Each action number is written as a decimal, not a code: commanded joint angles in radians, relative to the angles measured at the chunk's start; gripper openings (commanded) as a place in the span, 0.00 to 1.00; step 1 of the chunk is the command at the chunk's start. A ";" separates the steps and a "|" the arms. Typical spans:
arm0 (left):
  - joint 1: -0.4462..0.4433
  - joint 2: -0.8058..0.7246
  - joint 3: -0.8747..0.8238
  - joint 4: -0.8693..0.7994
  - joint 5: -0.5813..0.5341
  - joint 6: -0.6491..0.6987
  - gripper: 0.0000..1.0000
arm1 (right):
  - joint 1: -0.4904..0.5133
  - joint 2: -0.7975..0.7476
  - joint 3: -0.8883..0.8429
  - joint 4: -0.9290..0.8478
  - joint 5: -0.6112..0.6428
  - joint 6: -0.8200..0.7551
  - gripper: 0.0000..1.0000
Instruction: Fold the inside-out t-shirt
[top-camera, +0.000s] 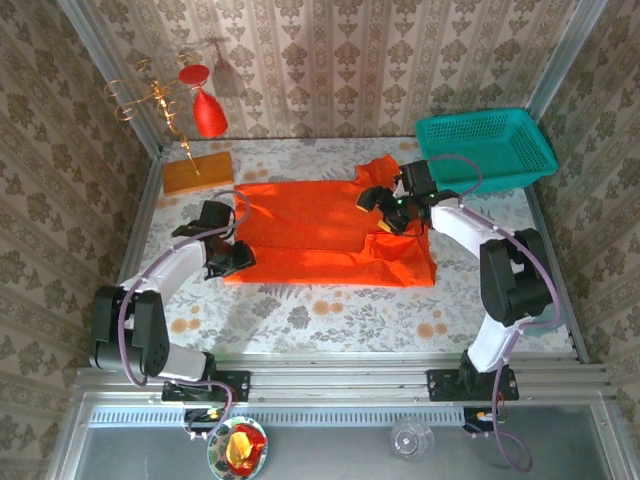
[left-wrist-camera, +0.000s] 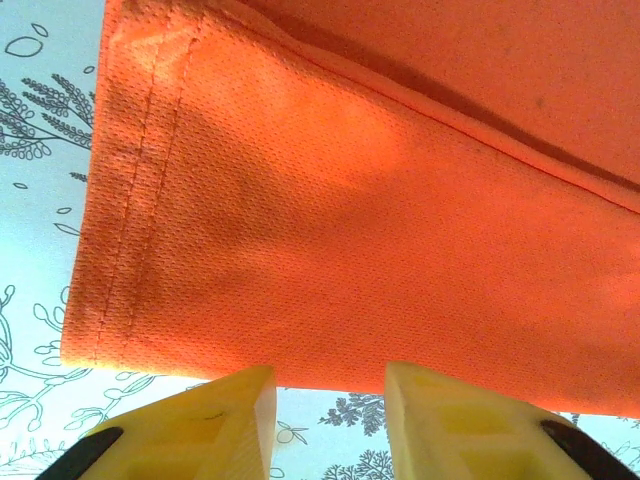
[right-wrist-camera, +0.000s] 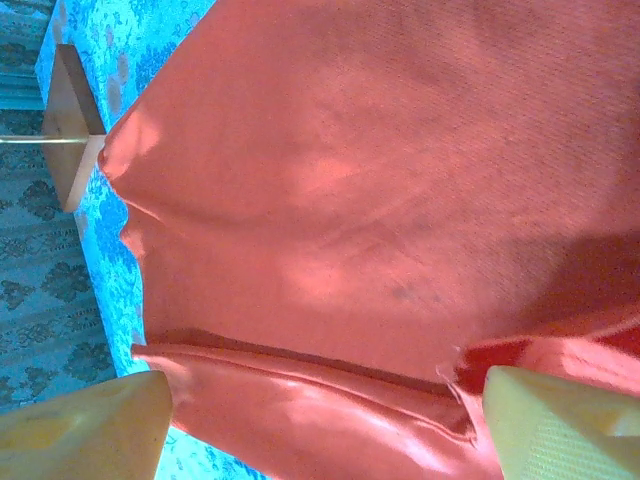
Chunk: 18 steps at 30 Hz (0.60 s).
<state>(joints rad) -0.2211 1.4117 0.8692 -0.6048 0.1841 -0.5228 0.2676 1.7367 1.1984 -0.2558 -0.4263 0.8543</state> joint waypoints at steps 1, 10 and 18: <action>0.002 0.004 0.023 -0.015 0.033 0.017 0.35 | 0.001 -0.115 -0.062 -0.154 0.039 -0.062 0.82; 0.007 0.131 0.043 0.025 0.064 0.073 0.35 | -0.069 -0.170 -0.233 -0.147 0.021 -0.112 0.84; 0.044 0.197 0.016 0.053 0.039 0.089 0.34 | -0.108 0.126 0.002 -0.007 -0.087 -0.111 0.83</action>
<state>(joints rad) -0.1879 1.6062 0.8909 -0.5659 0.2314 -0.4625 0.1703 1.7908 1.1103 -0.3317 -0.4610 0.7589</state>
